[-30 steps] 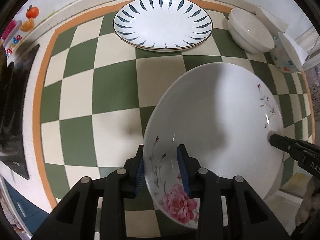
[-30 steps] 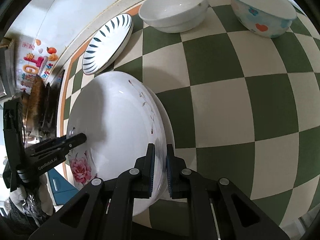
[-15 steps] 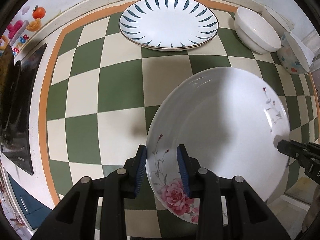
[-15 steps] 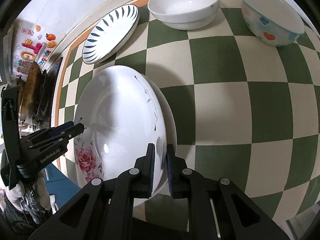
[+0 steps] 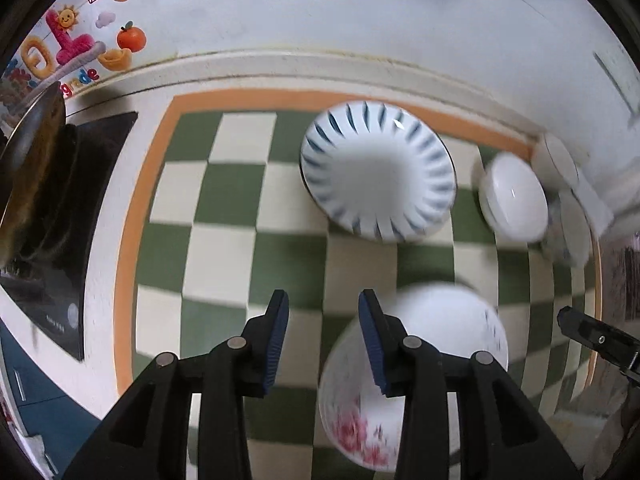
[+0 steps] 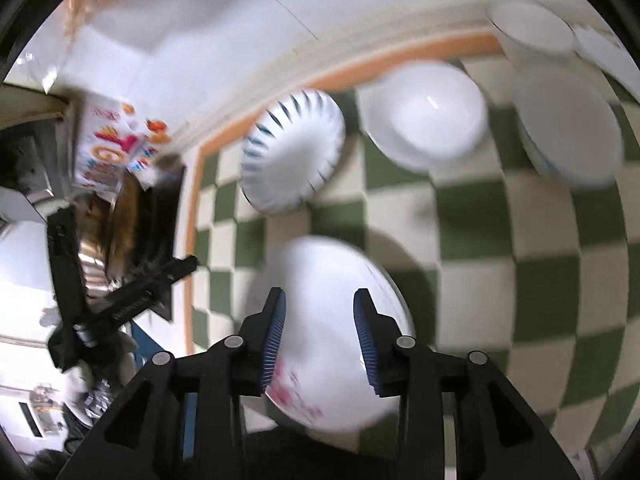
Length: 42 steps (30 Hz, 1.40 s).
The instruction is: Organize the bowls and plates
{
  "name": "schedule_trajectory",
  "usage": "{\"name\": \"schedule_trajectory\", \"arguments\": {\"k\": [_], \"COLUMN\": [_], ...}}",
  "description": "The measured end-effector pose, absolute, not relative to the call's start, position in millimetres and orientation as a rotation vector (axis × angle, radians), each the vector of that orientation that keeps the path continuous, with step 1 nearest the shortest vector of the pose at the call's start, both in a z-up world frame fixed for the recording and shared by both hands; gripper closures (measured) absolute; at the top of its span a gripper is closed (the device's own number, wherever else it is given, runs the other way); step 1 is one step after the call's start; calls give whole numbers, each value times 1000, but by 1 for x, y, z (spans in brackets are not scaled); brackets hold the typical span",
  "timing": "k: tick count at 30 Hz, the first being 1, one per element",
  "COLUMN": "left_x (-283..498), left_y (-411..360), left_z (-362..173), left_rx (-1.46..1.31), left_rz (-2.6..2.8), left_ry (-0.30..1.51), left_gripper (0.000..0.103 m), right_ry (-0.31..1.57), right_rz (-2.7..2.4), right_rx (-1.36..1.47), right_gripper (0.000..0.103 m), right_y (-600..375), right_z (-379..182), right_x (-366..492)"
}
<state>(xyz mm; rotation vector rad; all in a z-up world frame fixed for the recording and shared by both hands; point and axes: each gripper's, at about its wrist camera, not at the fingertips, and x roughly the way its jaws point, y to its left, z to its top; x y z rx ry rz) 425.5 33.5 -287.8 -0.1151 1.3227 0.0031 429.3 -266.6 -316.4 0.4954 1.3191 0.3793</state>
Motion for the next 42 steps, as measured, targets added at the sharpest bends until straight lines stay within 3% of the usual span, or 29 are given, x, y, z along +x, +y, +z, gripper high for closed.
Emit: {"name": "schedule_trajectory", "arguments": {"k": [14,26,27,28,30,42], "left_x": [522,546,547,548,549,533], "left_y": [57,63,63,63,63,50], "left_z": [-329,-382,-385,-389,-395,-371], "left_rx": [-100,-202,-213,-223,-251,-187], "left_rz": [-4,-43,-48,-55,-70,-67], "left_ry": [1357,1478,1483,1488,1494,1462], "left_gripper": [69,69,69,70,81,83], "right_ry": [1414,1596,1615,1622,1622,1540], "right_rz": [337,382,386,388,390,419], "right_rx": [268,193,191,192,180,212], "right_gripper": [64,65,66,76,84,89], "right_y": [-209,-193,-192,-192,-192,-200], "right_z": [-355,-426,-433,-437,-443,-407], "right_x": [598,662,665,665,666,640]}}
